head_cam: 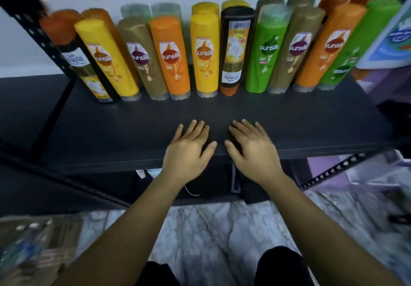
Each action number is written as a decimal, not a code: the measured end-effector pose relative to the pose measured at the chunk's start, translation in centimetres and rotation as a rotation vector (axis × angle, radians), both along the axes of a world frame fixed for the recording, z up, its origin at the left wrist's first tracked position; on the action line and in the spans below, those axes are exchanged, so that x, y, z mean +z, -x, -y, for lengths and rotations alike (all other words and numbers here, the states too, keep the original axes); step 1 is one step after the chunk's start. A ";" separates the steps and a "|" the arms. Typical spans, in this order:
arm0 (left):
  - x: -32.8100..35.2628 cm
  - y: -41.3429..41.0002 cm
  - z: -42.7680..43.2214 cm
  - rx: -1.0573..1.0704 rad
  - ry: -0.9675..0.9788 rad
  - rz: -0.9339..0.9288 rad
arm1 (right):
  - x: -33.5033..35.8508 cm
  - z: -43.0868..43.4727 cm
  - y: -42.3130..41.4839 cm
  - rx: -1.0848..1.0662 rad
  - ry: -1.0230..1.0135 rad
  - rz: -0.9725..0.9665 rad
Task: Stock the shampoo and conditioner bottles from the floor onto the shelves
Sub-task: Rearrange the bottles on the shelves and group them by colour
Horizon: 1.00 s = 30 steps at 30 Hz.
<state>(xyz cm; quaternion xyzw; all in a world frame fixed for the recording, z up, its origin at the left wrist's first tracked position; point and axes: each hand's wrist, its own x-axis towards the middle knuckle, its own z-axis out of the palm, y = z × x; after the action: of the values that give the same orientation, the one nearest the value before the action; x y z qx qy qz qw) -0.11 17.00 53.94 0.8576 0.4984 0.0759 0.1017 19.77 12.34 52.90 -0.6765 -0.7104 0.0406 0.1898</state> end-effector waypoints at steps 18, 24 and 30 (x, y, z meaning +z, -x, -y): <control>12.4 6.4 14.7 -0.018 0.446 0.031 | 14.1 17.2 6.1 -0.086 0.453 -0.088; 13.8 5.0 17.0 0.031 0.427 0.009 | 14.9 18.9 4.1 -0.033 0.454 -0.082; 16.9 0.0 20.0 0.151 0.371 -0.023 | 16.2 19.8 -1.4 0.113 0.456 -0.100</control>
<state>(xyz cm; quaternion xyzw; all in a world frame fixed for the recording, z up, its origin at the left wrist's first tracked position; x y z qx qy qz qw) -0.14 -2.97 70.80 0.7851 0.5679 -0.0194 0.2463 21.18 -7.48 69.11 -0.6584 -0.7091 0.2440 0.0643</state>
